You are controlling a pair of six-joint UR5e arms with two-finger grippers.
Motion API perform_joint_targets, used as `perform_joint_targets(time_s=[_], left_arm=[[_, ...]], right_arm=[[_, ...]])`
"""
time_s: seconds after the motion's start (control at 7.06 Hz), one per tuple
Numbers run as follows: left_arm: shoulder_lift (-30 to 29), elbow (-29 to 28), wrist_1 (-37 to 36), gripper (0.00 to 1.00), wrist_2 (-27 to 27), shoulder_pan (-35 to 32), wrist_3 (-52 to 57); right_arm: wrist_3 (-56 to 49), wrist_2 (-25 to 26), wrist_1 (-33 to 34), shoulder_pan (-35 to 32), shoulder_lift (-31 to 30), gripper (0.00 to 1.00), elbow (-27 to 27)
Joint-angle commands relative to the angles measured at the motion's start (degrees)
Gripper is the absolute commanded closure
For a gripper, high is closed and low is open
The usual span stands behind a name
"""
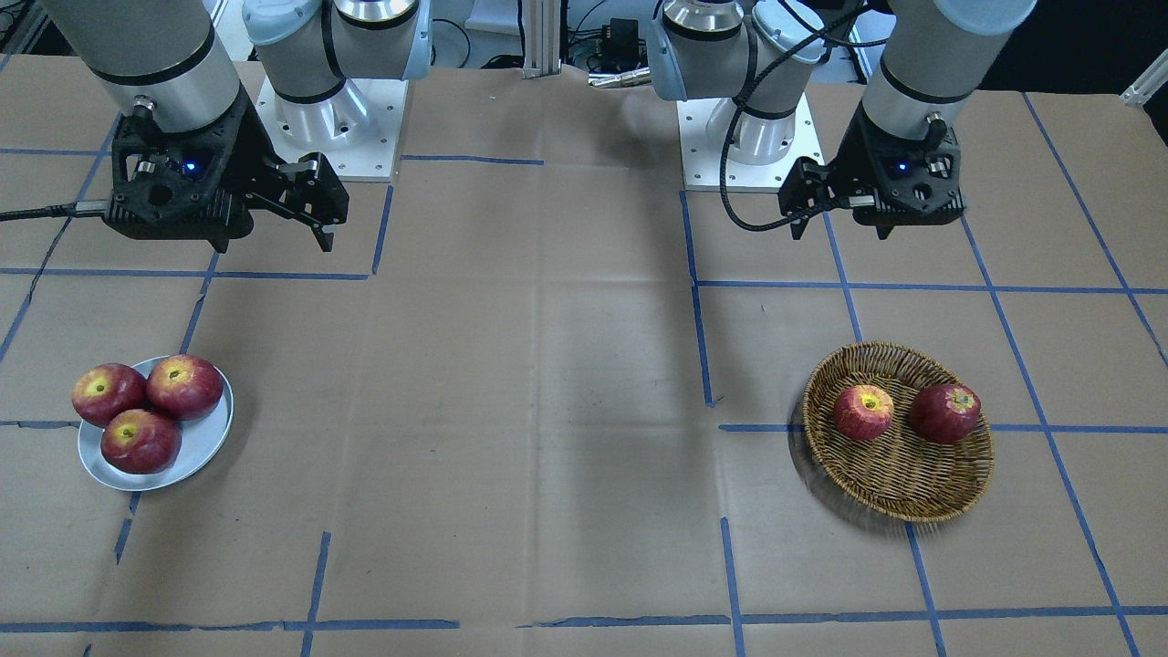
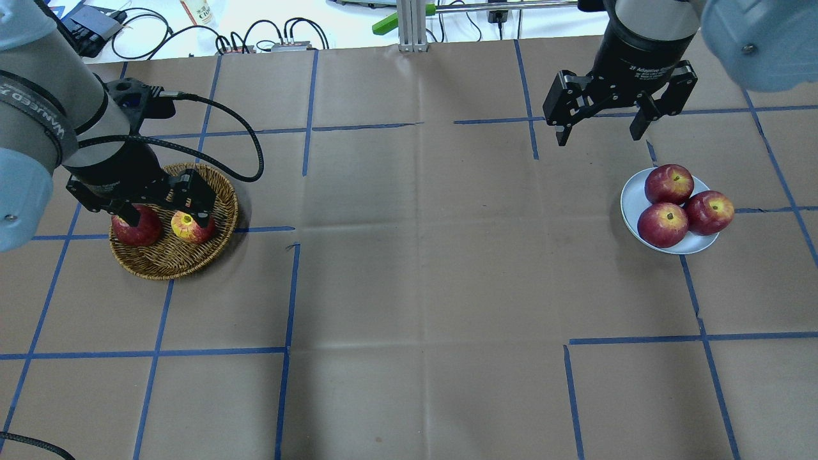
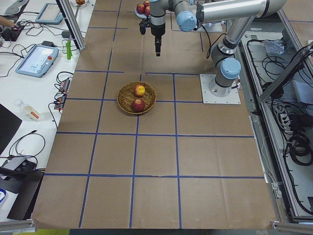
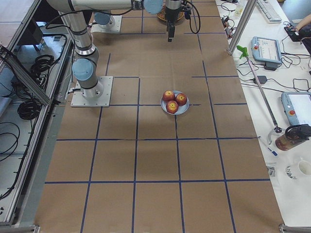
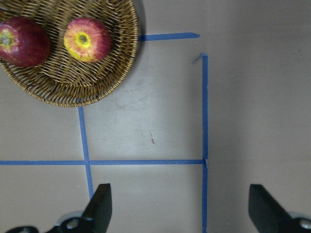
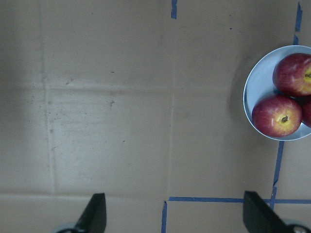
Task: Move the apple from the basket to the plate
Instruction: 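Lower the left gripper into the wicker basket over the yellow-red apple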
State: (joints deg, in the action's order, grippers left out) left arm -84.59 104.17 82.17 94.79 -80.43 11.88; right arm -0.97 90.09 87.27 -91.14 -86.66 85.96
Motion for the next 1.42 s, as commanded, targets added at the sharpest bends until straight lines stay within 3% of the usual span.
perform_joint_targets(time_s=[0.0,0.28,0.42,0.57,0.71,1.13,1.28], left_arm=[[-9.3,0.2,-9.1,0.00,0.2,6.3,12.1],[-16.5,0.2,-17.3,0.01,-0.1,10.9,15.5],[-19.0,0.2,-18.0,0.11,-0.6,11.4,20.0],[-21.3,-0.4,-18.7,0.02,-4.5,11.9,21.2],[-21.0,0.5,-20.2,0.01,-7.6,11.8,21.4],[-24.9,1.9,-29.3,0.01,-6.9,11.7,21.2],[-25.4,1.9,-29.2,0.01,-6.9,11.3,20.6]], right_arm=[[0.0,0.0,0.0,0.0,0.0,0.00,0.0],[0.0,0.0,0.0,0.0,0.0,0.00,0.0],[0.0,0.1,0.0,0.0,0.0,0.00,0.0],[0.0,0.0,0.0,0.0,0.0,0.00,0.0],[0.0,0.0,0.0,0.0,0.0,0.00,0.0],[0.0,0.0,0.0,0.0,0.0,0.00,0.0],[0.0,0.0,0.0,0.0,0.0,0.00,0.0]])
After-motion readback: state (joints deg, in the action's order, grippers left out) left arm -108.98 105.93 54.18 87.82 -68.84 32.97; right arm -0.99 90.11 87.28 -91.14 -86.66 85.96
